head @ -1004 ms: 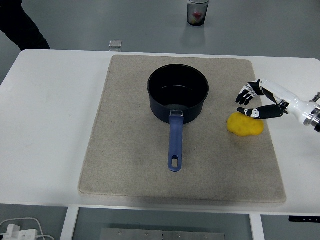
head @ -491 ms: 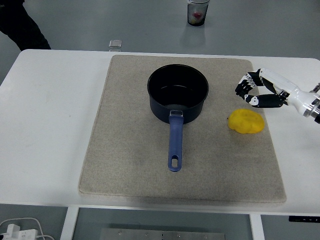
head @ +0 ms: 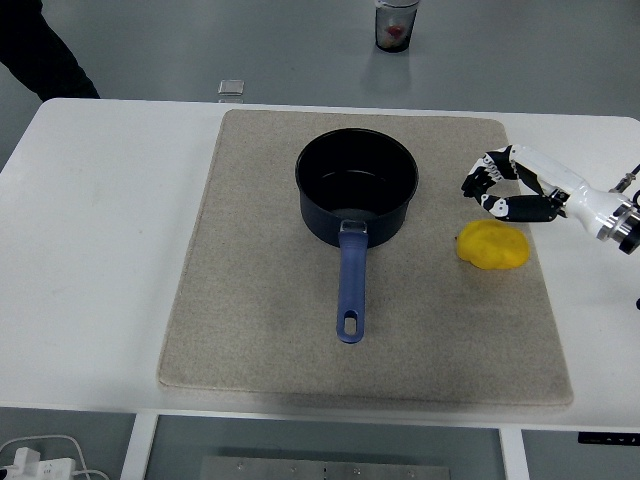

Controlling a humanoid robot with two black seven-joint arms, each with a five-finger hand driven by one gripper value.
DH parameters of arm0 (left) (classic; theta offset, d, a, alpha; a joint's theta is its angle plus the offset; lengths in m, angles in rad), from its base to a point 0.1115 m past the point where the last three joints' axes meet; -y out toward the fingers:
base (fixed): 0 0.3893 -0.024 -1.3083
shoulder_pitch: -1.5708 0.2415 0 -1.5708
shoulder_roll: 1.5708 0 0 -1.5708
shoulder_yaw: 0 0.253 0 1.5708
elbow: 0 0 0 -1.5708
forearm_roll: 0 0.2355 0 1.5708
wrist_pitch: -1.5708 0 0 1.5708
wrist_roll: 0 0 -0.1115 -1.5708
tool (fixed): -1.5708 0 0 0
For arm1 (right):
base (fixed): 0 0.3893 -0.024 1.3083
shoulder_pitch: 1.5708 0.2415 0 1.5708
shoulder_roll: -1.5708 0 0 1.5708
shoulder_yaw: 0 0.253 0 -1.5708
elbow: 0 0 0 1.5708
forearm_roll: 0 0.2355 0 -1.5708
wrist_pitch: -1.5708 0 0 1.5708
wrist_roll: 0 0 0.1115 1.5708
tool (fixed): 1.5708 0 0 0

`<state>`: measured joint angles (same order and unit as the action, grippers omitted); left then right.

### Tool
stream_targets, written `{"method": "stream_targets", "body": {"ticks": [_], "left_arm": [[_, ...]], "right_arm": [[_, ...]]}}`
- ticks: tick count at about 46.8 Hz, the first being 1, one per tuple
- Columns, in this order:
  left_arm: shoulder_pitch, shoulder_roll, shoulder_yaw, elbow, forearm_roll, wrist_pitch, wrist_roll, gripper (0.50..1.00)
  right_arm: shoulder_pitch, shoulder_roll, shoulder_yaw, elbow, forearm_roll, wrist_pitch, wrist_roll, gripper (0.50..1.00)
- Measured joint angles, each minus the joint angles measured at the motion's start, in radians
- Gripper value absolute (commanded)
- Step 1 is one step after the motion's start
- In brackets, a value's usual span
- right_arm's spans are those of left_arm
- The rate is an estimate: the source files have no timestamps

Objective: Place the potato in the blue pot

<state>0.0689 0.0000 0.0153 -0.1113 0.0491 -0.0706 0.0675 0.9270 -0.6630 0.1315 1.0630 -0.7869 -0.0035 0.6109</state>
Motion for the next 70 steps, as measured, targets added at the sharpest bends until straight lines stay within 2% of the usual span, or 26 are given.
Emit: {"method": "stream_targets", "body": {"ticks": [8,20,27,45,58,70], "left_arm": [[0.0,0.0,0.0,0.001,0.0,0.0,0.0,0.996],[0.0,0.0,0.0,0.001,0.0,0.0,0.0,0.996],[0.0,0.0,0.0,-0.001,0.0,0.0,0.0,0.996],[0.0,0.0,0.002,-0.001,0.0,0.0,0.0,0.996],[0.0,0.0,0.0,-0.001,0.0,0.0,0.0,0.996],[0.0,0.0,0.0,-0.001,0.0,0.0,0.0,0.996]], "right_arm": [[0.0,-0.002,0.001,0.008,0.0,0.019,0.0,0.793],[0.012,-0.049,-0.039,0.02,-0.026,0.118,0.0,0.805],[0.02,-0.077,-0.061,0.032,-0.071,0.129,0.0,0.805],[0.024,-0.08,-0.089,0.022,-0.13,0.114,0.0,0.805],[0.018,-0.067,-0.108,-0.022,-0.157,0.056,0.0,0.805],[0.013,-0.06,-0.116,-0.054,-0.191,0.039,0.0,0.803]]}}
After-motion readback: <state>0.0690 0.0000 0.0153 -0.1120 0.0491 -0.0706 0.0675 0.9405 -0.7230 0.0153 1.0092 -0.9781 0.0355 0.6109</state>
